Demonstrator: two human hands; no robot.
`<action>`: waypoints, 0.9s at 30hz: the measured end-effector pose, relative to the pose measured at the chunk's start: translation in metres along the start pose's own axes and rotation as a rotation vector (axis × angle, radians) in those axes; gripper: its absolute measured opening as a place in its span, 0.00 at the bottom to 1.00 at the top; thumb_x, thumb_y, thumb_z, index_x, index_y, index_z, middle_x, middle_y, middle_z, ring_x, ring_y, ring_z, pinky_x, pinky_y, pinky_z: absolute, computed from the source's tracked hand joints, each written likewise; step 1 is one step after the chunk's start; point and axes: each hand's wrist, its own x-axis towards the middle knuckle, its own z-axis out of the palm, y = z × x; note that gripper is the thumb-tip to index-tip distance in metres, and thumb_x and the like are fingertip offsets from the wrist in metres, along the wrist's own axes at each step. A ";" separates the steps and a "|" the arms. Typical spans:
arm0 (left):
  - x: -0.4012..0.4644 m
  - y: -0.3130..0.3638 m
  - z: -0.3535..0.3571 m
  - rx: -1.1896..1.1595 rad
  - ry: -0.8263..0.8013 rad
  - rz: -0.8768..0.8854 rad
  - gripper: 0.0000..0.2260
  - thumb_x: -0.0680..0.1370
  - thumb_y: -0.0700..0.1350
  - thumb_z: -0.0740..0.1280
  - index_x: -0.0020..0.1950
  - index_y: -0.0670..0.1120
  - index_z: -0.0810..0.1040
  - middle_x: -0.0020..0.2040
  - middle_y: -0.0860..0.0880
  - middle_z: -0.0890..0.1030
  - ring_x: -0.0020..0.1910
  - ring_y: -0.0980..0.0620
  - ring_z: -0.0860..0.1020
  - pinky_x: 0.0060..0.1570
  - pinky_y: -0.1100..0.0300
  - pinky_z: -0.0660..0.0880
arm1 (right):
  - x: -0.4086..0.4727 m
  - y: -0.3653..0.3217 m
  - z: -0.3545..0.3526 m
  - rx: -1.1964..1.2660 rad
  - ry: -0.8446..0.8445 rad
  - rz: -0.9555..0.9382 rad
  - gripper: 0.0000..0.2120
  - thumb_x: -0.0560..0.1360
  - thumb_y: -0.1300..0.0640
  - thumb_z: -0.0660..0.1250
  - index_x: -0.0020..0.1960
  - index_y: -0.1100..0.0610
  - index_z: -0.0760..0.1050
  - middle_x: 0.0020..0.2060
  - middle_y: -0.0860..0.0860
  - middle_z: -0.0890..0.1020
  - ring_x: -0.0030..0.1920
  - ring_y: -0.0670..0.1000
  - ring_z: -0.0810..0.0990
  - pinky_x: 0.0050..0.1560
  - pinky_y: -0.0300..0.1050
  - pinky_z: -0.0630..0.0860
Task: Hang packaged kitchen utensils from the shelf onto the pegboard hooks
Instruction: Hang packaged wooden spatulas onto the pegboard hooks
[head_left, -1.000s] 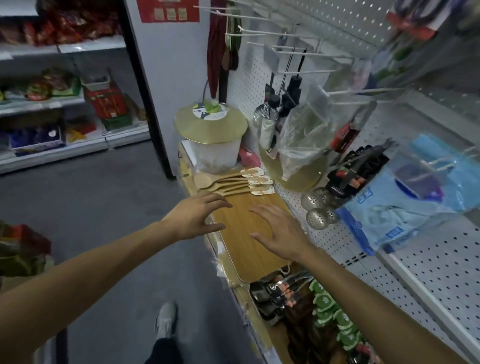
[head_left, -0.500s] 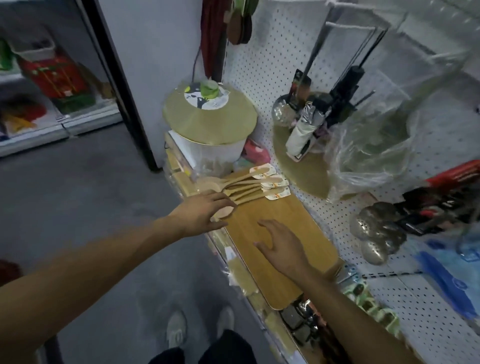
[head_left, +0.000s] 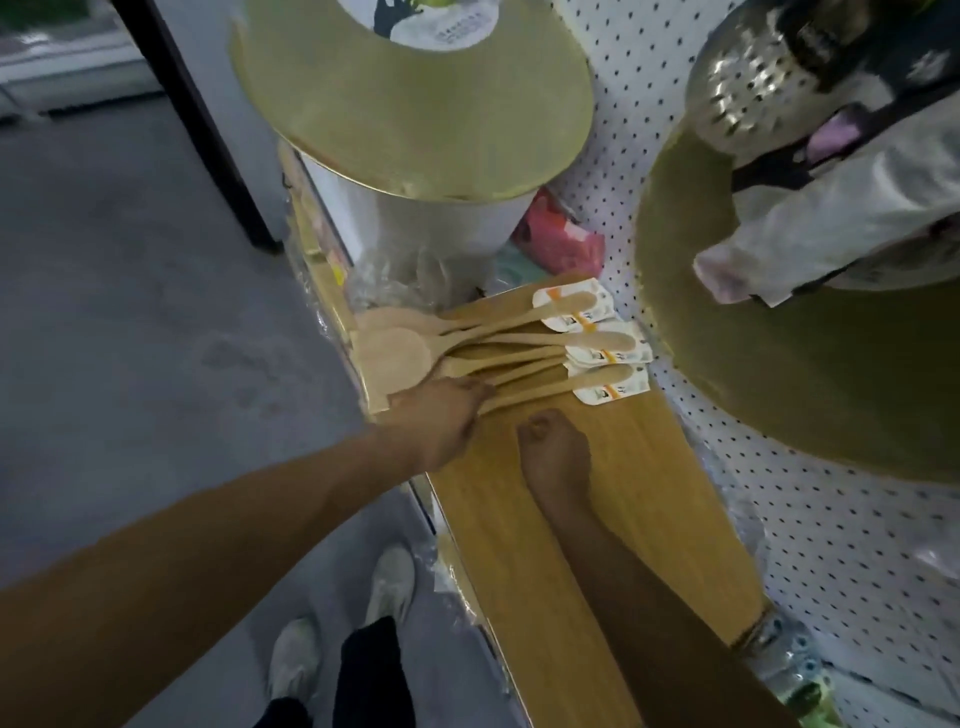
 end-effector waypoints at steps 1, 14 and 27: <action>0.011 -0.001 0.012 0.004 -0.016 -0.016 0.25 0.80 0.40 0.61 0.77 0.49 0.65 0.73 0.46 0.70 0.68 0.42 0.73 0.60 0.50 0.75 | 0.013 0.002 0.009 0.034 0.015 0.055 0.12 0.79 0.55 0.65 0.58 0.59 0.79 0.53 0.56 0.84 0.54 0.57 0.81 0.50 0.44 0.73; 0.083 0.003 0.043 0.125 0.058 -0.003 0.22 0.78 0.36 0.64 0.72 0.47 0.69 0.68 0.46 0.70 0.62 0.45 0.71 0.57 0.53 0.75 | 0.079 0.003 0.035 0.881 -0.082 0.574 0.09 0.77 0.64 0.69 0.40 0.68 0.77 0.32 0.62 0.80 0.32 0.56 0.82 0.33 0.49 0.83; 0.004 0.092 0.091 -0.273 -0.264 0.019 0.19 0.79 0.52 0.67 0.69 0.49 0.75 0.64 0.44 0.77 0.65 0.43 0.75 0.63 0.55 0.71 | -0.061 0.082 -0.001 0.982 -0.063 0.799 0.05 0.80 0.67 0.61 0.47 0.59 0.71 0.42 0.57 0.77 0.39 0.54 0.79 0.33 0.42 0.81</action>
